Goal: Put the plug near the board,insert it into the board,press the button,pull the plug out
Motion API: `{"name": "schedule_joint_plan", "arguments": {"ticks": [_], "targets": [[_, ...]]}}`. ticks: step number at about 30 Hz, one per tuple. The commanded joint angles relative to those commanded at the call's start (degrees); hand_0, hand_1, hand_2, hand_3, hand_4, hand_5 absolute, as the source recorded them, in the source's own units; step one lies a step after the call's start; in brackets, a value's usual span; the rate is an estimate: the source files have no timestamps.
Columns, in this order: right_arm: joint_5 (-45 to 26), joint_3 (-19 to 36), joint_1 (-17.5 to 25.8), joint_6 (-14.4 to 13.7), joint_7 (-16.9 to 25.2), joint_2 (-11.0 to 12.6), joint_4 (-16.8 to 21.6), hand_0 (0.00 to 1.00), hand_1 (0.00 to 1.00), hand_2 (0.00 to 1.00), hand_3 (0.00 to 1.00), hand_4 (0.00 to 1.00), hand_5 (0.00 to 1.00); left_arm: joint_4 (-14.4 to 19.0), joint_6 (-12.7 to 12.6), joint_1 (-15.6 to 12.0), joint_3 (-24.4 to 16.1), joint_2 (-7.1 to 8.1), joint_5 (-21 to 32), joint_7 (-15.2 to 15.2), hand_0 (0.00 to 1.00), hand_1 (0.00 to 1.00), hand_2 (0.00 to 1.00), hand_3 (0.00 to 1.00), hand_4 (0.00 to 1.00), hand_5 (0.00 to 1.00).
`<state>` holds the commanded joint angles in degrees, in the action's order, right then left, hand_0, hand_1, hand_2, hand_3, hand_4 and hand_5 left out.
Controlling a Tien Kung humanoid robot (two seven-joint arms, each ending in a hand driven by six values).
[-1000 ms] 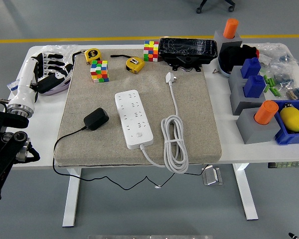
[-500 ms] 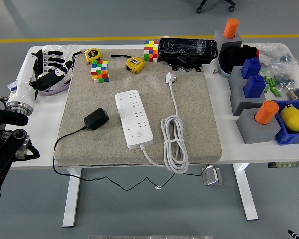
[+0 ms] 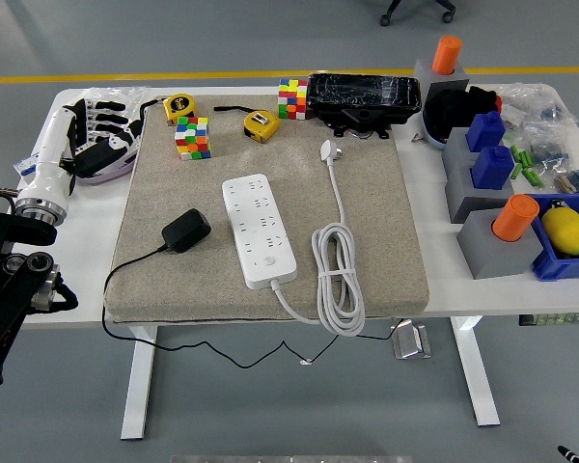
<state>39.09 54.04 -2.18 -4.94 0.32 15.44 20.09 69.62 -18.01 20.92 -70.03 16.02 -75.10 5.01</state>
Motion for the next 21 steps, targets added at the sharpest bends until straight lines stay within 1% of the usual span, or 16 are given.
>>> {"name": "schedule_joint_plan", "arguments": {"ticks": [21], "targets": [[-0.24, -0.63, -0.09, 0.03, -0.01, 0.04, -0.08, 0.601, 0.625, 0.623, 0.547, 0.93, 0.48, 0.01, -0.05, 0.04, 0.16, -0.2, -0.02, -0.13, 0.42, 0.535, 0.561, 0.595, 0.811, 0.314]]}}
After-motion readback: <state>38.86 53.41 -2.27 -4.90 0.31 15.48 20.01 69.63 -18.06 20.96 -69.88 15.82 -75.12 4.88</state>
